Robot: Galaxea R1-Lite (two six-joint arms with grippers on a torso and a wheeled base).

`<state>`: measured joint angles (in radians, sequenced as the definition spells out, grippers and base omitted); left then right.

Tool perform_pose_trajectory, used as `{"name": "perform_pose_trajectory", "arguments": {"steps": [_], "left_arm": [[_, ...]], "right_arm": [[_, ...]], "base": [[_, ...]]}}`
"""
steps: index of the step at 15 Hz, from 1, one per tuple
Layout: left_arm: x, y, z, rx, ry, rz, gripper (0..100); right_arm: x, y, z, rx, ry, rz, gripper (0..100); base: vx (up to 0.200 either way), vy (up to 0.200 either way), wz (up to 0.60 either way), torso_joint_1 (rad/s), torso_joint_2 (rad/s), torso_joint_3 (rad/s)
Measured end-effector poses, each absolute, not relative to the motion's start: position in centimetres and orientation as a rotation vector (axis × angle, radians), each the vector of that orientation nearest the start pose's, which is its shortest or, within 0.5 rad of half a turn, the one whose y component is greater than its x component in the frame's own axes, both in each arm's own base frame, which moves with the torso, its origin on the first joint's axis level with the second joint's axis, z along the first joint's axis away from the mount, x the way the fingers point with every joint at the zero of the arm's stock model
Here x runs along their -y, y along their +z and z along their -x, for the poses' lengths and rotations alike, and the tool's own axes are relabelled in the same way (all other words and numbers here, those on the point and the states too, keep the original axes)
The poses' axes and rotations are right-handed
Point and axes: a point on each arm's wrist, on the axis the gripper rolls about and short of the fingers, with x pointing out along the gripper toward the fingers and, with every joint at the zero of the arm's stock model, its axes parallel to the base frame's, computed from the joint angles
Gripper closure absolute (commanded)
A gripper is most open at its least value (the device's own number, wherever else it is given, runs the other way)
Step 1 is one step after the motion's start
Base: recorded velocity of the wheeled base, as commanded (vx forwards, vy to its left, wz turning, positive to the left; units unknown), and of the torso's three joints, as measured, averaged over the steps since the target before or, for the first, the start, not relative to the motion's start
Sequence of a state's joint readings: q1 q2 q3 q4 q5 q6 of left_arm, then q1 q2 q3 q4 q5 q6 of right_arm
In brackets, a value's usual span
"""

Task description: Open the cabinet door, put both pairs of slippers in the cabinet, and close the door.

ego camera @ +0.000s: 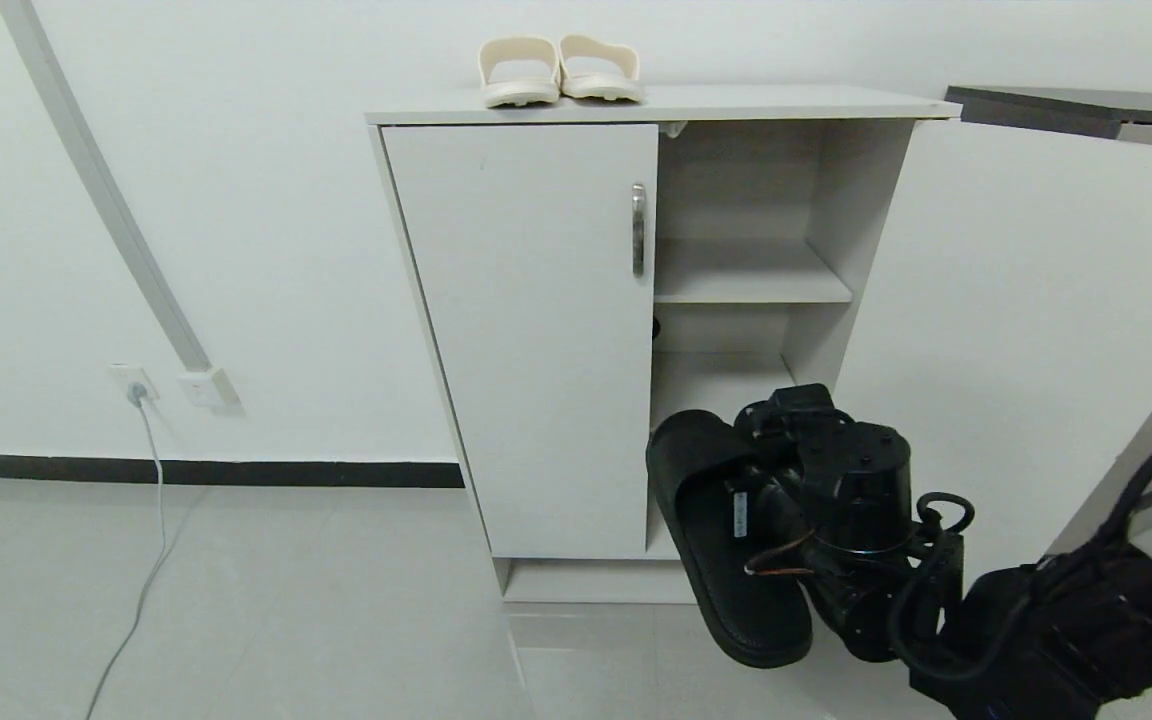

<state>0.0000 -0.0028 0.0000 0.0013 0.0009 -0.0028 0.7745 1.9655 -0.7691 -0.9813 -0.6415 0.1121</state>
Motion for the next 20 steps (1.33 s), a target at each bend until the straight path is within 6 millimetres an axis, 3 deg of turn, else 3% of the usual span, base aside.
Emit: {"name": "perform_pose_trajectory", "arguments": {"steps": [4,11,16,20], "left_arm": [[0.0,7.5,2.3,0.001,0.001,0.001,100],[0.0,7.5,2.3,0.001,0.001,0.001,100],[0.0,7.5,2.3,0.001,0.001,0.002,100],[0.0,7.5,2.3,0.001,0.001,0.001,100]], "right_arm": [[-24.7,10.4,-27.6,-0.164,0.018,0.008,100],[-26.0,8.7,-29.3,-0.165,-0.043,-0.005,100],[-26.4,8.4,-29.8,-0.161,-0.047,-0.005,100],[-27.1,7.1,-30.5,-0.178,-0.01,-0.001,100]], "base": [[0.0,0.0,0.0,0.0,0.0,0.0],[0.0,-0.2,0.0,0.002,0.0,0.0],[0.0,0.0,0.0,0.0,0.0,0.0],[0.0,0.0,0.0,0.0,0.0,0.0]]}}
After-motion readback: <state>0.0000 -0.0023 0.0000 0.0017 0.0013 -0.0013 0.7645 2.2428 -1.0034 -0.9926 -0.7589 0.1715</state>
